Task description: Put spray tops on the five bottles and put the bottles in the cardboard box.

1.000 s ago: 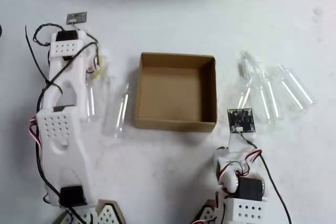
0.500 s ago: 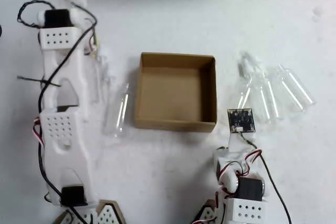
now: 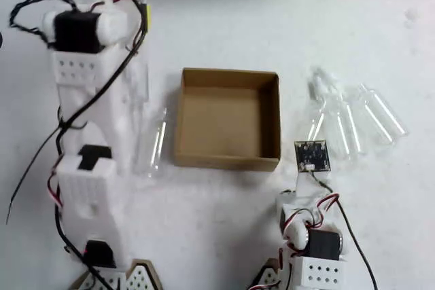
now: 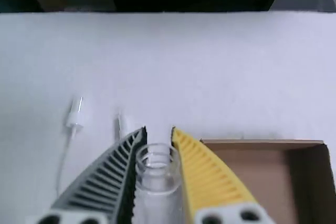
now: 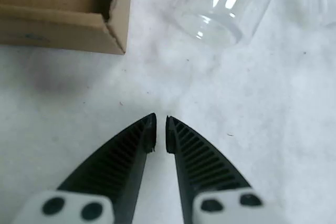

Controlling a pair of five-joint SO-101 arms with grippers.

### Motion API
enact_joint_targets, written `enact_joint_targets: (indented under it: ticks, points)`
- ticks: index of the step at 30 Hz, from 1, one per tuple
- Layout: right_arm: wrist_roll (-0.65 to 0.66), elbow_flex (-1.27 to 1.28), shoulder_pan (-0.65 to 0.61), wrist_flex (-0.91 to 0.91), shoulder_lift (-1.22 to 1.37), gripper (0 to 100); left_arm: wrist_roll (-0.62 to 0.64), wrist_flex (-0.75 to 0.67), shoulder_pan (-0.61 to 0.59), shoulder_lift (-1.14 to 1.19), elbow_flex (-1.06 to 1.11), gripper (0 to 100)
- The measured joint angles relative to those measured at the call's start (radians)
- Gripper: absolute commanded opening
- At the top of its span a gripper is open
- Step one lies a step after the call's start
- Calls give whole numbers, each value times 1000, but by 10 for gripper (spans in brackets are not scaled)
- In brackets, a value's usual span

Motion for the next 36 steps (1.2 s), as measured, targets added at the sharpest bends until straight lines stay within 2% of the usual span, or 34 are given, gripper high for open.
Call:
enact_joint_targets:
  ticks: [3,6,11,15,19,22,30,33,36]
  points:
    - [0,0,0,0,0,16,0,6,20,-97,17,21]
    - [0,0,0,0,0,16,0,6,52,-226,130,21]
    - [0,0,0,0,0,16,0,3,141,-522,485,22]
    - [0,0,0,0,0,16,0,-138,167,-741,792,22]
    - [0,0,0,0,0,16,0,-397,164,-898,1129,22]
    - [0,0,0,0,0,16,5,-643,166,-1007,1402,22]
    - [0,0,0,0,0,16,127,-1513,216,-1142,2114,22]
    - [0,0,0,0,0,16,129,-1789,258,-1119,2260,22]
    - [0,0,0,0,0,16,55,-1973,302,-1023,2295,22]
